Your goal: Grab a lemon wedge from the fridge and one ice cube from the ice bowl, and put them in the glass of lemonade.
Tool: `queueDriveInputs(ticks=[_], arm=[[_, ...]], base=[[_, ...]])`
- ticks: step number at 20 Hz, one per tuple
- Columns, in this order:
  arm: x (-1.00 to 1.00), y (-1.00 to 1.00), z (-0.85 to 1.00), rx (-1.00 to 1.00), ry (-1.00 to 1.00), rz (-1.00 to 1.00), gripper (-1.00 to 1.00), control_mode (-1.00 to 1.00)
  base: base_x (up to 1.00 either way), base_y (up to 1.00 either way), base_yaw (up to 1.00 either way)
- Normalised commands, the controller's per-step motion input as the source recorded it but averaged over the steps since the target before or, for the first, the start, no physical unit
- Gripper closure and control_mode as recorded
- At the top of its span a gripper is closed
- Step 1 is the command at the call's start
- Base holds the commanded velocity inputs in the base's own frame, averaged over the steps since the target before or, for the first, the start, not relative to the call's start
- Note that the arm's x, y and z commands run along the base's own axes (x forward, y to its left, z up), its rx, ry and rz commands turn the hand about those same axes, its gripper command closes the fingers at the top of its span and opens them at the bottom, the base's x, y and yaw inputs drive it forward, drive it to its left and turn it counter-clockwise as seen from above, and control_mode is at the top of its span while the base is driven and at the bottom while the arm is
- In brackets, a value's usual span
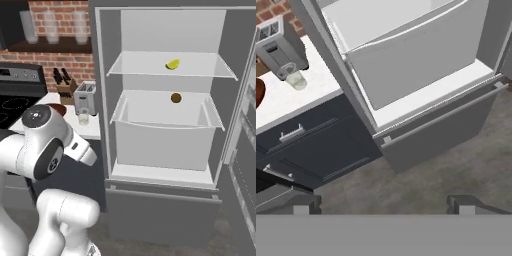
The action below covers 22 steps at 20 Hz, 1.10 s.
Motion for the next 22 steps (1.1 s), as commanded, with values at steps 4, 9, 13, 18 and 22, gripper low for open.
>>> queueDriveInputs(ticks=[4,9,13,18,22], arm=[[0.00,0.00,0.00,0.00,0.00,0.00,-1.00,1.00],[0.00,0.00,0.00,0.00,0.00,0.00,-1.00,1.00],[0.00,0.00,0.00,0.00,0.00,0.00,-1.00,1.00],[0.00,0.00,0.00,0.00,0.00,0.00,-1.00,1.00],[0.00,0.00,0.00,0.00,0.00,0.00,-1.00,1.00]], base=[[-0.01,-0.70,0.00],[0.00,-0.64,0.02],[0.00,-0.22,0.15],[0.01,-0.31,0.19],[0.22,-0.44,0.19]])
